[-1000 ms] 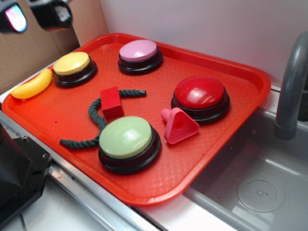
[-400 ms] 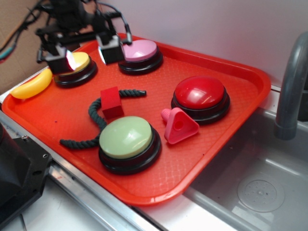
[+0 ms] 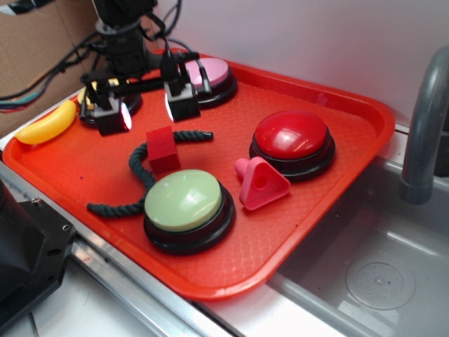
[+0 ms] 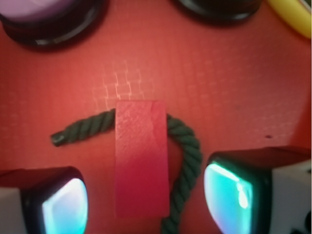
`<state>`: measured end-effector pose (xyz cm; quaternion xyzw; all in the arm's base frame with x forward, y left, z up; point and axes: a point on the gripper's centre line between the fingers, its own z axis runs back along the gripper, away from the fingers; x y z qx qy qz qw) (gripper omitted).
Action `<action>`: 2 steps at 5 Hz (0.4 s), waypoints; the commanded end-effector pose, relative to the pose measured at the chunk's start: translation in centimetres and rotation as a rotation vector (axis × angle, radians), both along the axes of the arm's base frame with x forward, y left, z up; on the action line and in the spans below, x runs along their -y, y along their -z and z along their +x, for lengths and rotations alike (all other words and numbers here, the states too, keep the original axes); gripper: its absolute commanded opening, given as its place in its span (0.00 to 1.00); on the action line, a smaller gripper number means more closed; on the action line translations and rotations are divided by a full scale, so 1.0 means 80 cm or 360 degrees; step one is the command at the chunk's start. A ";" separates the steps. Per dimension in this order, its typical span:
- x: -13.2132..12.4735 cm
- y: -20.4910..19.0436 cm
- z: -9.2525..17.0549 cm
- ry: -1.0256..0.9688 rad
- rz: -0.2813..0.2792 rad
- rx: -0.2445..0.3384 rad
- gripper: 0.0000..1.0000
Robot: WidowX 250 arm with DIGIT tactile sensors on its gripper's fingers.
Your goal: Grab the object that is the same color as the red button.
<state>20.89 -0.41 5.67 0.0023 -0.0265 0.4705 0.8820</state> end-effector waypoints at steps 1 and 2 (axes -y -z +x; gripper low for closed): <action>-0.007 0.030 0.008 0.0017 0.0006 -0.0076 1.00; -0.002 0.042 0.009 0.0041 0.0006 -0.0086 1.00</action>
